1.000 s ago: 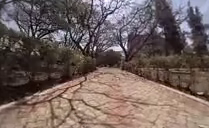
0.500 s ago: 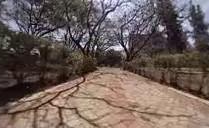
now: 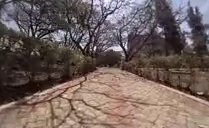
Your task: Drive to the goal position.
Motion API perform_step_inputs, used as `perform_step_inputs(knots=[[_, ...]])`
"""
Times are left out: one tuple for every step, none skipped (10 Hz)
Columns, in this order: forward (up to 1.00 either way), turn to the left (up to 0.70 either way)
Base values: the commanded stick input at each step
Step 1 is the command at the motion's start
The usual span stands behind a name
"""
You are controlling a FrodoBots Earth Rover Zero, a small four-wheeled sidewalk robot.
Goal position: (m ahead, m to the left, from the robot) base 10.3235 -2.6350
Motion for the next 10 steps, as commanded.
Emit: perform_step_inputs(knots=[[0.7, 0.0], [0.7, 0.0], [0.7, 0.0], [0.7, 0.0], [0.7, 0.0], [0.7, 0.0], [0.7, 0.0], [0.7, 0.0], [0.7, 0.0], [0.7, 0.0]])
